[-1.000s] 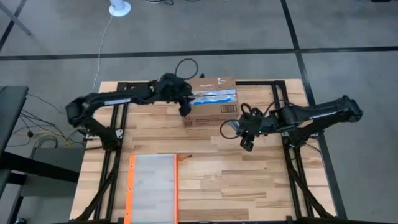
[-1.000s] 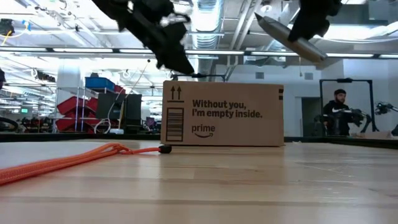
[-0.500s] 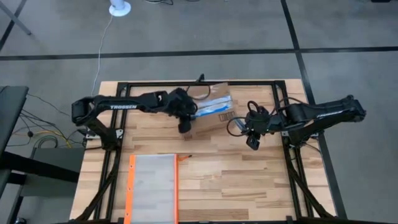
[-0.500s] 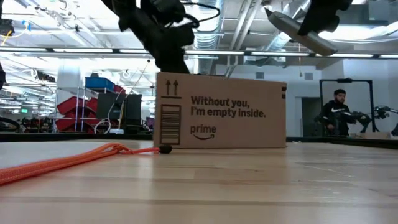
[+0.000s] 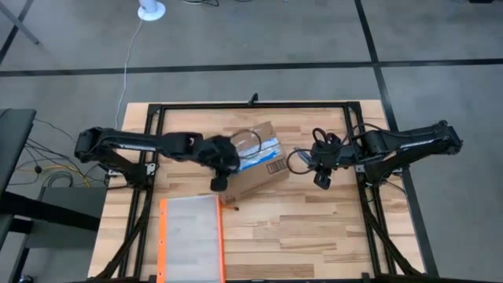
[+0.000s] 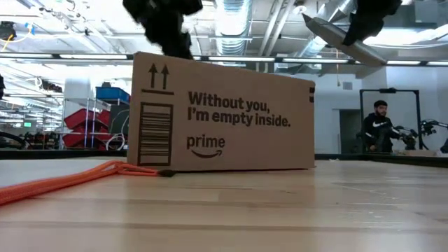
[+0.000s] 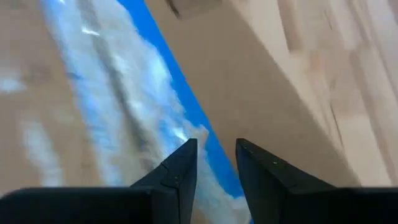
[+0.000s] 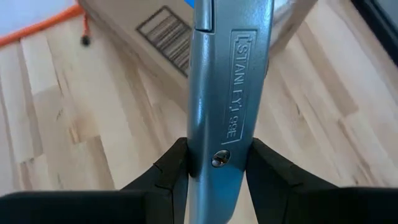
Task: Unpack boxes
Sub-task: Open the cardboard box with the silver cutter
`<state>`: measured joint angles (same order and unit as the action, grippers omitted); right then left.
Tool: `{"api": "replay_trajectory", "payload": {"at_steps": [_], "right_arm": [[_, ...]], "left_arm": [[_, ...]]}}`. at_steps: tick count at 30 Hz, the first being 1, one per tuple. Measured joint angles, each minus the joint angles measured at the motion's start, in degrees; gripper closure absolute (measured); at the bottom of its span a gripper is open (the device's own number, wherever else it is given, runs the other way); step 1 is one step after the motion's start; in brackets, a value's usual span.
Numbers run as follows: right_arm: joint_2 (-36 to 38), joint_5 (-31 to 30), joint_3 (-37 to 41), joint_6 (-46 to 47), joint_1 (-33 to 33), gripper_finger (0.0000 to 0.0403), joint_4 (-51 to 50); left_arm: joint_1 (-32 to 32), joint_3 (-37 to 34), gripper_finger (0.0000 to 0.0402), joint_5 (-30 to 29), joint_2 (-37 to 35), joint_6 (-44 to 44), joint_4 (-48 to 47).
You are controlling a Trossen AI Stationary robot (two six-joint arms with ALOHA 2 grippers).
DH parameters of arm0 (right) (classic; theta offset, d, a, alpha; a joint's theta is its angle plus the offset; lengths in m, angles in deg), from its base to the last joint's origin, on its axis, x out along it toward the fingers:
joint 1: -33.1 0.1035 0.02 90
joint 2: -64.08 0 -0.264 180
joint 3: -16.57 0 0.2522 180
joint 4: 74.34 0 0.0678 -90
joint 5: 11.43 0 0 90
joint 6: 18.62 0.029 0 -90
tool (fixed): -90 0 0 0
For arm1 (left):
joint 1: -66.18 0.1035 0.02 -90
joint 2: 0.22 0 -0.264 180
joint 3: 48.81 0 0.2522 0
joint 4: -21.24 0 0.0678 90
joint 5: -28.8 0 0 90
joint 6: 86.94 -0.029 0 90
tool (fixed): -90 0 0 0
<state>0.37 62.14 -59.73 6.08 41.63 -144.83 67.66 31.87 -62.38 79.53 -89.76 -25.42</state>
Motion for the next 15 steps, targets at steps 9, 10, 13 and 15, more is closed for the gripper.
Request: {"api": "replay_trajectory", "payload": {"at_steps": [9,10,13,15], "right_arm": [[-6.1,1.1,1.8,-9.0,-8.5,0.0292,4.4],[-6.3,1.8,2.7,-9.9,-9.5,0.0292,5.5],[-6.7,3.4,5.1,-11.9,-12.2,0.0292,9.6],[-6.8,5.1,6.6,-13.1,-13.3,0.0292,11.8]], "left_arm": [[-5.9,-2.9,0.0305,-15.5,-9.2,19.1,-15.5],[-6.5,-4.8,0.0305,-16.7,-10.2,21.2,-15.7],[-7.5,-10.5,0.0305,-17.2,-13.1,25.6,-13.9],[-7.5,-13.8,0.0305,-17.7,-14.3,28.0,-11.9]]}}
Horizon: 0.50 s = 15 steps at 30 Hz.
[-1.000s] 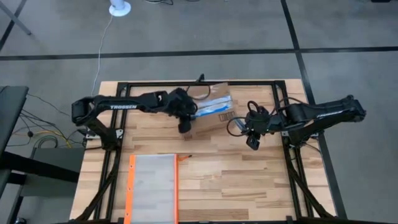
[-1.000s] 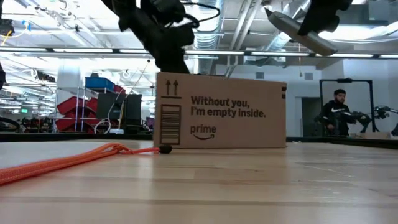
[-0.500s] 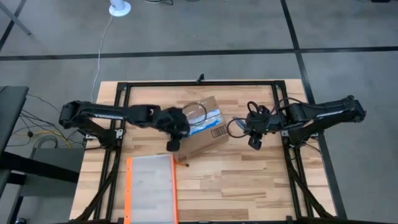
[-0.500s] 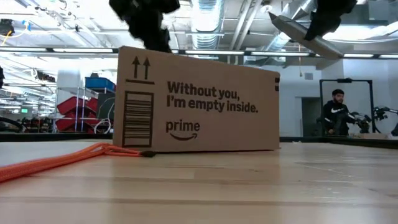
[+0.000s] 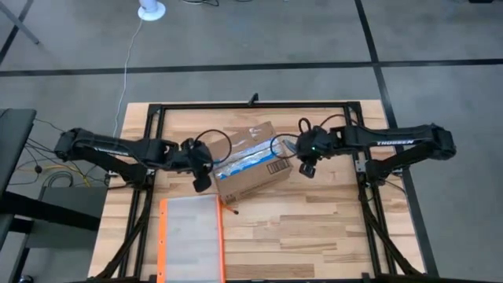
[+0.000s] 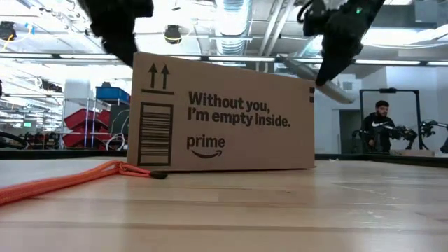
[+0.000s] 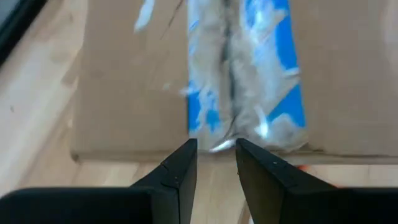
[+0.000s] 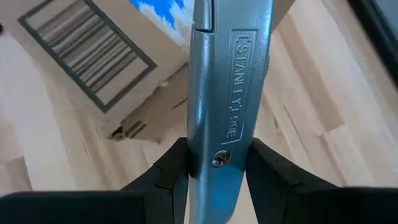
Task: Unpack boxes
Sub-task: Open the cardboard box with the silver cutter
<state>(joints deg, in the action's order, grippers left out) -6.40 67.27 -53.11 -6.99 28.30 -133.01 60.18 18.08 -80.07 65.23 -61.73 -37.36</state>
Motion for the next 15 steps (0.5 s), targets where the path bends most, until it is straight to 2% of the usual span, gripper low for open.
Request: {"api": "replay_trajectory", "payload": {"at_steps": [5,10,15], "right_arm": [[-0.2,3.9,2.2,-1.5,-1.5,0.0292,5.5],[-0.7,7.8,4.0,0.2,-1.7,0.0292,8.1],[-1.6,8.3,4.0,1.7,0.5,0.0292,8.2]], "left_arm": [[0.0,-5.6,0.0305,-2.0,-2.1,0.9,6.6],[4.1,-6.3,0.0305,-4.2,-2.0,-4.8,9.7],[8.7,-6.3,0.0305,-3.6,-1.7,-11.5,10.4]]}}
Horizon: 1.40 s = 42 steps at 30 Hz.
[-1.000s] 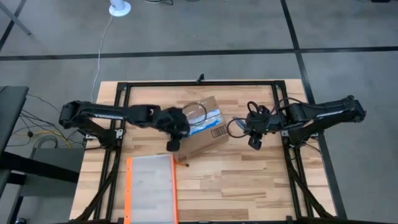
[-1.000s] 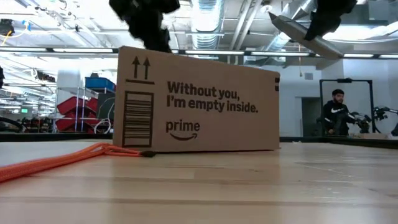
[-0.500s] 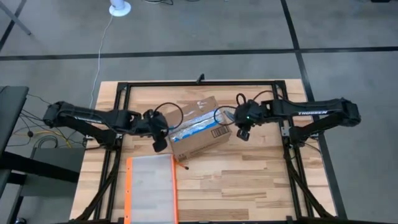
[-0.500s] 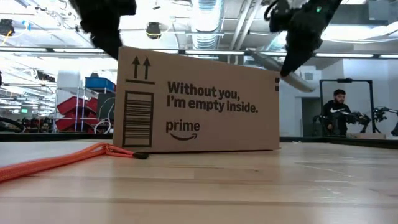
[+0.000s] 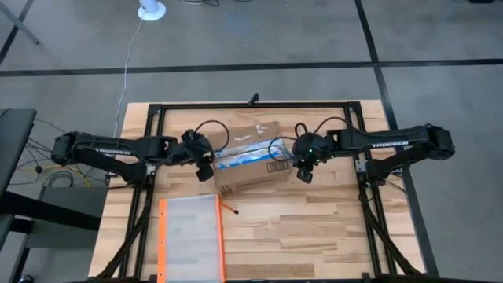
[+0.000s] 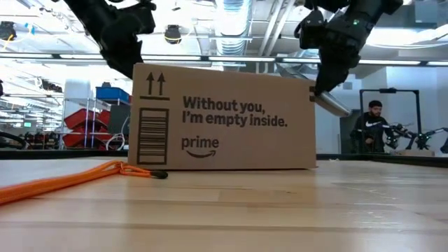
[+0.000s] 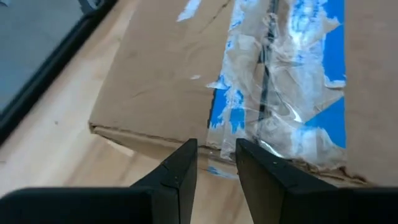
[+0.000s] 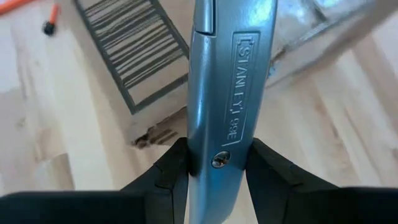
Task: Unpack boxes
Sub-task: Open the cardboard box with the silver cutter
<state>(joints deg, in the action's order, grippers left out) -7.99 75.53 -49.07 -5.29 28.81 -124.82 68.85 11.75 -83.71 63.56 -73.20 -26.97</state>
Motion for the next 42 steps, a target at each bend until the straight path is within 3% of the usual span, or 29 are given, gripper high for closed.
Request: {"api": "replay_trajectory", "payload": {"at_steps": [8,13,20,30,42], "right_arm": [[-0.1,0.5,0.0,3.2,4.7,0.0292,2.8],[2.3,0.3,-4.2,4.7,6.3,0.0293,-6.4],[3.2,2.1,-7.9,6.5,16.9,0.0293,-7.2],[-9.2,3.2,-7.9,11.0,30.0,0.0293,-2.0],[-29.5,3.8,-11.2,21.2,31.3,0.0293,6.7]], "left_arm": [[7.1,-0.1,0.0305,3.7,0.1,-7.3,3.1],[6.2,6.0,0.0305,7.3,-0.7,-7.2,-1.1],[-4.0,16.7,0.0305,8.4,0.5,-4.0,-5.9],[-20.6,18.3,0.0305,5.7,7.2,8.1,-7.6],[-32.2,18.4,0.0305,1.8,13.0,10.8,-6.7]]}}
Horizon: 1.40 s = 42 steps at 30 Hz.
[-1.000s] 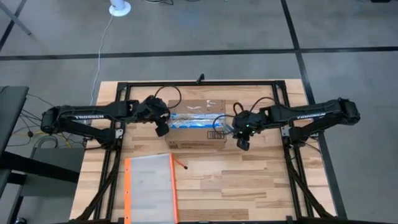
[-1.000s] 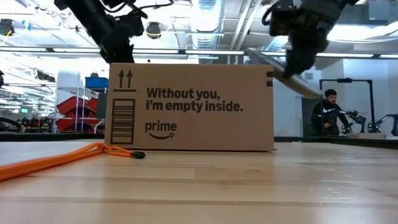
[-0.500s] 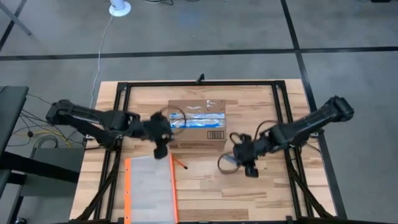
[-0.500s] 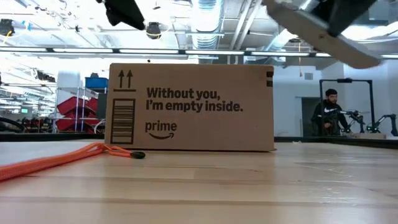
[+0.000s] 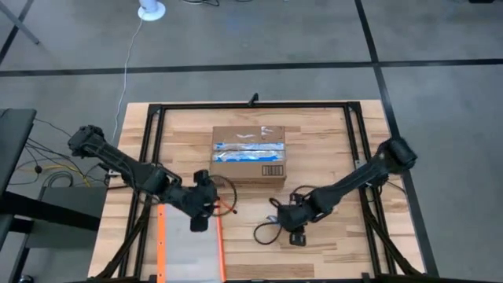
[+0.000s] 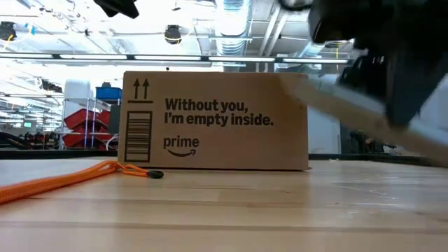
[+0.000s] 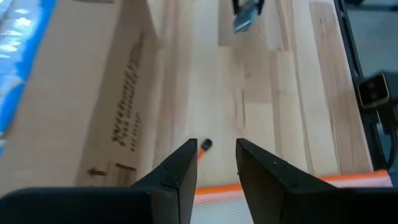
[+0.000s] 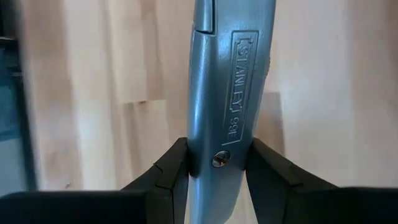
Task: Unpack boxes
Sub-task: Open the cardboard box with the silver cutter
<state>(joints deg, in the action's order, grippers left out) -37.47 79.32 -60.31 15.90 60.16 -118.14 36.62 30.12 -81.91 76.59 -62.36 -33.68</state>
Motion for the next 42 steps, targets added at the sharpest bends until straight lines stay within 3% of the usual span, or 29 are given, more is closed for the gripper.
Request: {"api": "replay_trajectory", "payload": {"at_steps": [8,13,16,20,25,29,36,42], "right_arm": [[-9.9,0.9,-8.8,2.8,-1.0,0.0287,-3.8],[-8.8,0.8,-15.5,3.1,-0.6,0.0173,-10.7],[-6.3,-1.1,-18.0,4.0,1.2,0.0138,-16.7],[-1.5,-5.0,-18.7,7.6,5.2,0.0134,-17.0],[3.0,-13.3,-18.7,15.4,12.5,0.0142,-22.4],[5.0,-17.9,-18.7,24.9,18.5,0.0147,-28.5],[4.8,-20.3,-18.7,40.2,26.8,0.0149,-34.4],[4.7,-22.0,-18.7,48.2,30.6,0.0149,-36.4]], "left_arm": [[-2.0,0.0,0.0305,-0.5,4.6,-0.3,3.2],[-2.1,0.0,0.0305,2.7,8.7,-5.9,13.7],[-1.9,0.0,0.0305,3.4,11.6,-7.3,17.4],[-0.6,0.0,0.0305,4.5,15.5,-7.8,23.1],[4.1,0.0,0.0304,13.3,22.4,-9.6,34.0],[8.2,4.0,0.0298,18.5,28.1,-11.8,35.4],[10.8,18.2,0.0271,21.0,39.5,-21.9,29.1],[10.9,26.8,0.0245,20.6,47.4,-23.5,18.6]]}}
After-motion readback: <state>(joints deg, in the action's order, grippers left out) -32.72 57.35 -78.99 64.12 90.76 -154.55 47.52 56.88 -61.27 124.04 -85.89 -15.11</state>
